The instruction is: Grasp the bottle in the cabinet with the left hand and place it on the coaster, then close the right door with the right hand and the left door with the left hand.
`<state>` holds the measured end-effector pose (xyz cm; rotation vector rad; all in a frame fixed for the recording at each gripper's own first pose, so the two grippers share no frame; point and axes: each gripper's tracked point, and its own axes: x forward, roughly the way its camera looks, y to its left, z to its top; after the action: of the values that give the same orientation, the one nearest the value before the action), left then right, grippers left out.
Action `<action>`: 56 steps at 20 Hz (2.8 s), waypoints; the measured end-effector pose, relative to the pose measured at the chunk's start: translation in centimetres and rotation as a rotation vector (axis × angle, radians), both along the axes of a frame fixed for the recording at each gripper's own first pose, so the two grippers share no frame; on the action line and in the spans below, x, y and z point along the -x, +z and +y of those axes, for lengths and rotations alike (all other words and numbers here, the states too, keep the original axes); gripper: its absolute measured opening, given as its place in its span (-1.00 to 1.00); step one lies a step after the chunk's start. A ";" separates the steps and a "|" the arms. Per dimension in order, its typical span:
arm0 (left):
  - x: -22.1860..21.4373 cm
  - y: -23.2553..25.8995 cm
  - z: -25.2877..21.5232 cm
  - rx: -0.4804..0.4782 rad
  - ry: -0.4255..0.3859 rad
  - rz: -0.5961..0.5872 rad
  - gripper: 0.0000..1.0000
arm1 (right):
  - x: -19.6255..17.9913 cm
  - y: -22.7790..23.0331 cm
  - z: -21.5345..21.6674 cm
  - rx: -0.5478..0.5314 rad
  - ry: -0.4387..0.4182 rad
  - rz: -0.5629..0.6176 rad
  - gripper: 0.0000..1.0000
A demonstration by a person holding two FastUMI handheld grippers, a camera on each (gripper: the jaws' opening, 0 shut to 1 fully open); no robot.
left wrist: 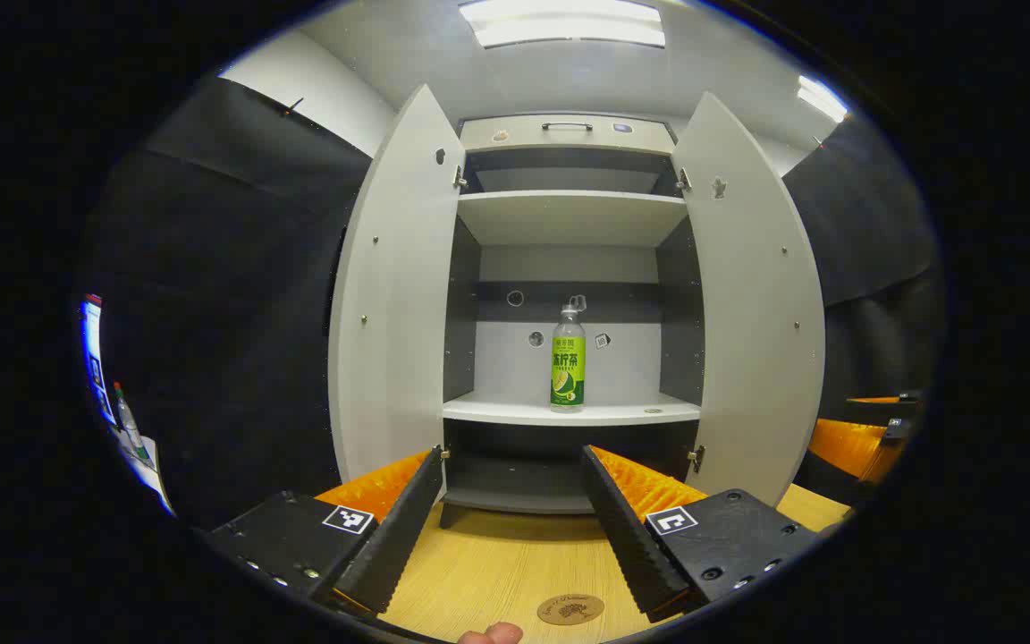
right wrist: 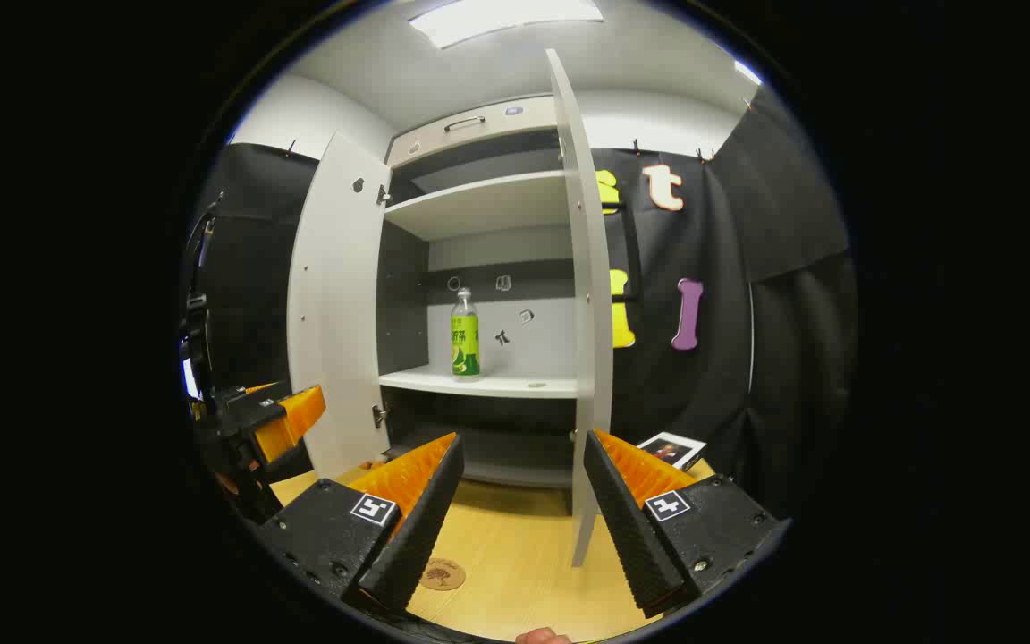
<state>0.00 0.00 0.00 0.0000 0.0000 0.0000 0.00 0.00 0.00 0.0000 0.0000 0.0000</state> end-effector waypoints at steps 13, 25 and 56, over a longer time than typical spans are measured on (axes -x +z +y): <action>-0.4 -0.5 -0.5 0.044 -0.052 0.021 0.90 | -0.1 -0.4 -0.7 -0.018 -0.058 0.000 0.67; -2.3 0.4 -1.5 0.073 -0.127 0.031 0.89 | 0.5 -0.7 -0.3 0.005 -0.070 0.020 0.67; -33.8 2.7 -7.4 0.042 -0.247 0.061 0.89 | 2.3 -0.7 -6.1 0.009 -0.362 0.024 0.67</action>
<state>33.76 -7.35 2.68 -0.0423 0.0612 -0.2473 -2.32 -6.06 -0.66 -0.0086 0.0239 -0.3621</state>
